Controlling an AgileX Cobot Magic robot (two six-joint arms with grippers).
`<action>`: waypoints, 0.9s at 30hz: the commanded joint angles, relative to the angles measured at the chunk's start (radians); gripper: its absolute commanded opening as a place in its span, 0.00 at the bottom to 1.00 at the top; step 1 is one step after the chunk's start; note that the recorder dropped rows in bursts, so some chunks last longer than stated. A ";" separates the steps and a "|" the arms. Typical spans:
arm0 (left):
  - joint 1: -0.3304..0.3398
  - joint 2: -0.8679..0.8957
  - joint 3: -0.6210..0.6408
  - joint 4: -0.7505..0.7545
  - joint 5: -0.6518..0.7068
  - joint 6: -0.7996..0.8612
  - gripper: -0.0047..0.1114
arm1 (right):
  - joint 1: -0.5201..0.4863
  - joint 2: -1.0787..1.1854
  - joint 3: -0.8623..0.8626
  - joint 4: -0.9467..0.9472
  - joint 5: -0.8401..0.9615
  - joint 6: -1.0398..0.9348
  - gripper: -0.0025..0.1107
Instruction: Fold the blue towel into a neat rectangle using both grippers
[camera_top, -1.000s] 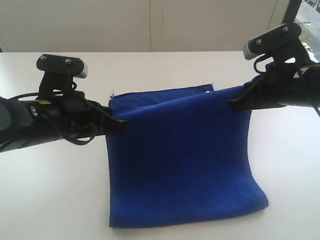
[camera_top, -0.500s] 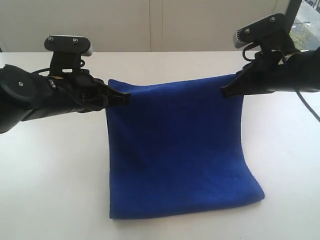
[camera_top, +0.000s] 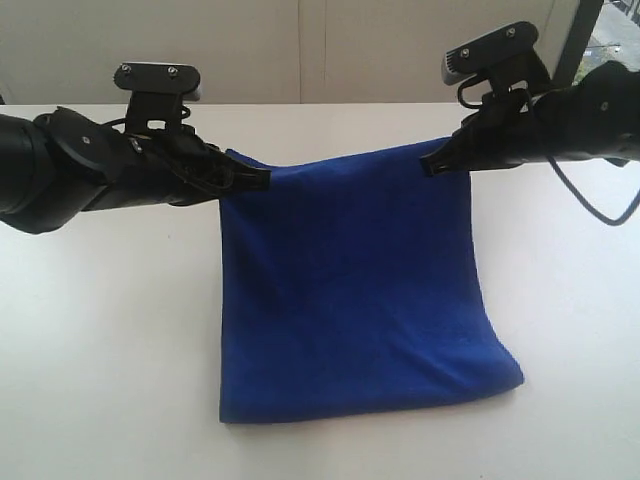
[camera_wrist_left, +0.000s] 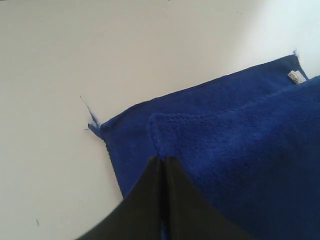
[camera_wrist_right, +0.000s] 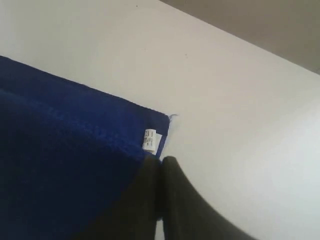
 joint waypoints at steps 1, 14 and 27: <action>0.039 0.024 -0.041 -0.006 0.022 0.005 0.04 | -0.003 0.039 -0.047 0.002 -0.013 0.001 0.02; 0.138 0.131 -0.172 0.001 0.122 0.005 0.04 | -0.003 0.147 -0.156 0.002 -0.007 0.001 0.02; 0.146 0.254 -0.322 0.022 0.122 0.007 0.04 | -0.003 0.254 -0.273 0.002 -0.007 0.001 0.02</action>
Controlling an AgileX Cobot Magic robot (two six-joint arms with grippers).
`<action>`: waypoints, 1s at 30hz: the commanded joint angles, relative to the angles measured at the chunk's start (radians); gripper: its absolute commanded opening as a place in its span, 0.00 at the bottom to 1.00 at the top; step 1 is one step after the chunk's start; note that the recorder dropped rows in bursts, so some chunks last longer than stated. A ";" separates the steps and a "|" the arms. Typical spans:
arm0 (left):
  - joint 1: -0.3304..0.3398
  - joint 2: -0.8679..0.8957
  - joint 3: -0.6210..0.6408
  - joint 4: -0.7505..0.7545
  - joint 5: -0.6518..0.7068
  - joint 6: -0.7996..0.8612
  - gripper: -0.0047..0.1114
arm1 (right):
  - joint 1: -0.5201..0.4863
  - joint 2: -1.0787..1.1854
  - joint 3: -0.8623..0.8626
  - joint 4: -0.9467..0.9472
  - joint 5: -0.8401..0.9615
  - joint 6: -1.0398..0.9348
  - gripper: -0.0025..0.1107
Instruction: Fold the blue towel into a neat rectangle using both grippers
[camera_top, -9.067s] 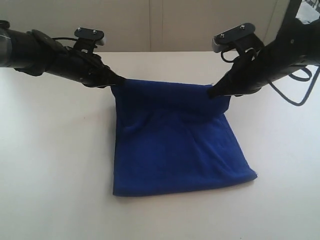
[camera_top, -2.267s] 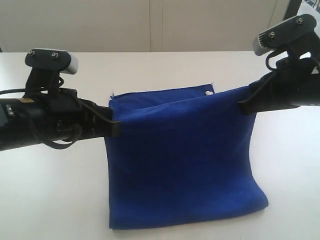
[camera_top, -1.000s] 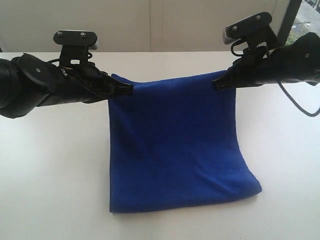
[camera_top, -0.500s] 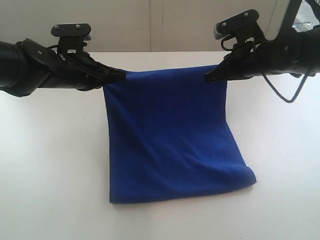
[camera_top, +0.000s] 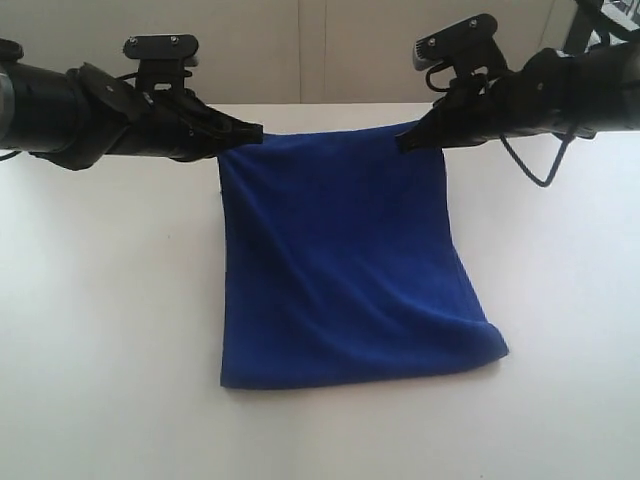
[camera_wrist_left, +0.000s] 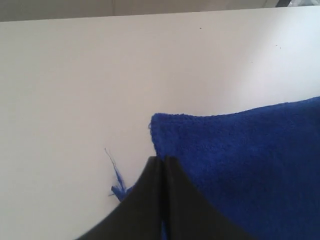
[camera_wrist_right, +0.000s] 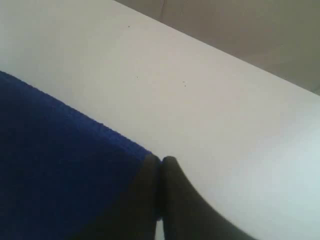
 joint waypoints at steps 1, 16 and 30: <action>0.022 0.045 -0.044 -0.005 0.005 -0.001 0.04 | -0.003 0.038 -0.041 0.002 -0.009 0.001 0.02; 0.081 0.205 -0.136 -0.005 0.054 -0.008 0.04 | -0.003 0.181 -0.119 -0.004 -0.043 0.001 0.02; 0.081 0.219 -0.206 -0.005 0.113 -0.032 0.04 | -0.010 0.151 -0.119 -0.004 -0.071 -0.007 0.02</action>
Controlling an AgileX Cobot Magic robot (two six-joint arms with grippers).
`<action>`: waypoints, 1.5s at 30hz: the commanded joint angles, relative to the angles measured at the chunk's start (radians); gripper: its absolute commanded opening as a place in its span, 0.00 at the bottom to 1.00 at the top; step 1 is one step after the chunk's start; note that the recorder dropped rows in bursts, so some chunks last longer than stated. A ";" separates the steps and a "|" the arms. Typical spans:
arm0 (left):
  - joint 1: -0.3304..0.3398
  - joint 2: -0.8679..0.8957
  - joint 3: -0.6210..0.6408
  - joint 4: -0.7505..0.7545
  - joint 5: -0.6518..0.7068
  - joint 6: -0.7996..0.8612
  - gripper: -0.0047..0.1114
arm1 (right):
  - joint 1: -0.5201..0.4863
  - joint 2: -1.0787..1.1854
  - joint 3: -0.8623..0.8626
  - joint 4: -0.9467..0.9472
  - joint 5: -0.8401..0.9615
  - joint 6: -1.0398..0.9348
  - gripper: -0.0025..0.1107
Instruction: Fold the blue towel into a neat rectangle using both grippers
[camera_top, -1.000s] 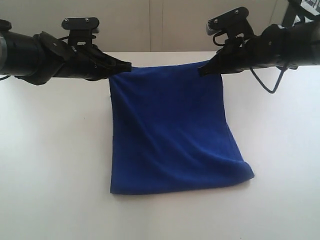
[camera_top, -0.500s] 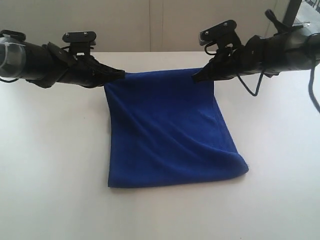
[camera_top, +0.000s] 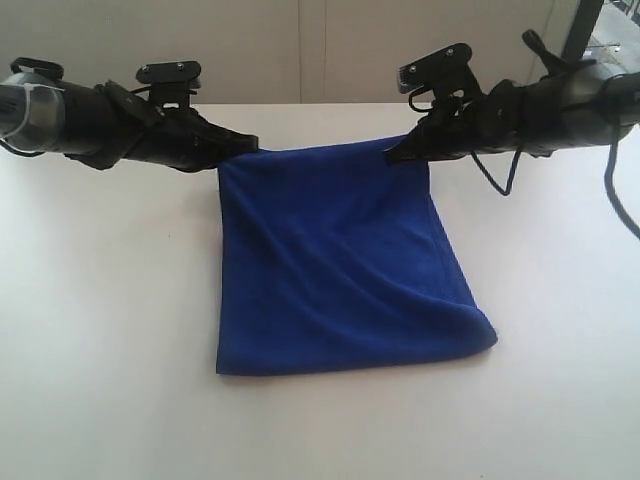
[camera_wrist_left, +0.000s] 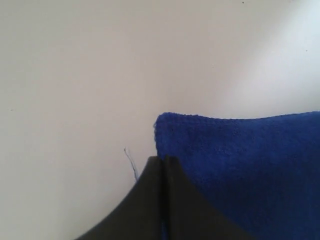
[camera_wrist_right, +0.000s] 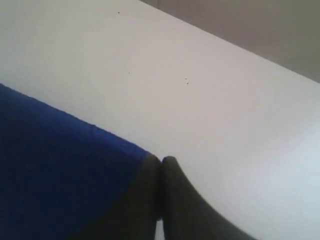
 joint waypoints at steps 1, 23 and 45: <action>0.004 -0.002 -0.011 -0.007 0.026 -0.009 0.04 | -0.016 -0.038 -0.011 -0.004 0.007 -0.006 0.02; 0.004 0.038 -0.011 -0.011 0.006 -0.009 0.15 | -0.044 0.022 -0.033 -0.004 -0.015 -0.006 0.04; 0.008 -0.057 -0.011 -0.005 0.130 0.083 0.49 | -0.044 -0.089 -0.033 -0.002 0.266 0.015 0.41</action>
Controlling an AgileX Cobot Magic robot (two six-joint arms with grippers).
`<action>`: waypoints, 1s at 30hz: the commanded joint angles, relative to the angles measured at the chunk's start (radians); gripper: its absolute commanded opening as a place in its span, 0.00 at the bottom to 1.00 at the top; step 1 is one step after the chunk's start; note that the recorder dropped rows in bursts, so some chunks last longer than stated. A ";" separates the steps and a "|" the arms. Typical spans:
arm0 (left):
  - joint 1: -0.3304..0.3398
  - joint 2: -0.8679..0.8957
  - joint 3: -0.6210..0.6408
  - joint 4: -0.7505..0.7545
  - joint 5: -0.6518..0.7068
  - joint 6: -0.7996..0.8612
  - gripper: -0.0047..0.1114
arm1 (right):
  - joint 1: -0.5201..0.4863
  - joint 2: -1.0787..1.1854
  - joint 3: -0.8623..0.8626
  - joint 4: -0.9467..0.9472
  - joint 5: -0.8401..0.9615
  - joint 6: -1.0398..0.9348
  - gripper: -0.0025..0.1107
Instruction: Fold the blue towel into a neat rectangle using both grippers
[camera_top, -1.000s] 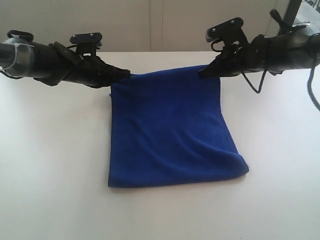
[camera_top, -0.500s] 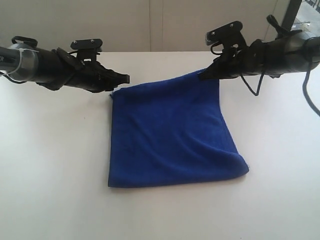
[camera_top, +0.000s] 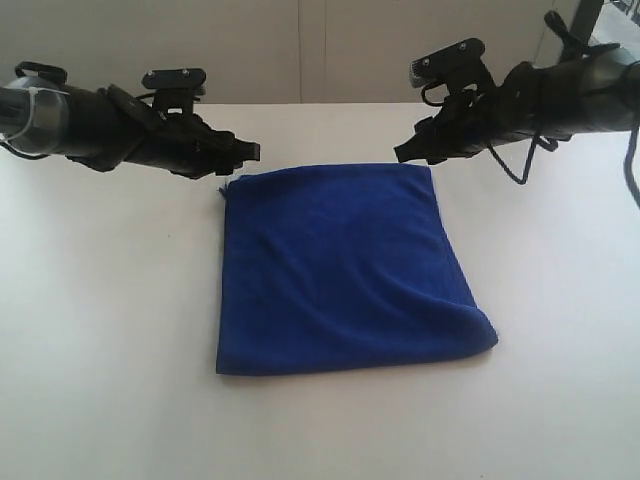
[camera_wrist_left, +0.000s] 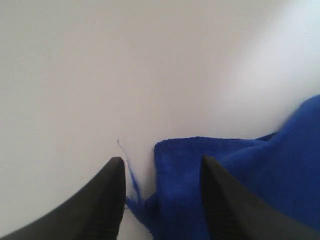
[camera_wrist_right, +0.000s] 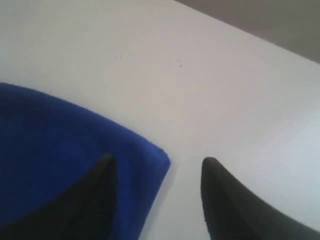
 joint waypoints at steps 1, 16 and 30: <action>0.015 -0.082 -0.003 -0.005 0.145 0.073 0.48 | -0.007 -0.084 -0.003 -0.002 0.171 0.025 0.37; 0.164 -0.172 0.069 0.014 0.868 -0.034 0.04 | -0.014 -0.264 0.058 -0.026 0.638 0.216 0.02; -0.058 -0.383 0.443 0.011 0.593 0.044 0.04 | -0.012 -0.514 0.444 0.018 0.471 0.234 0.02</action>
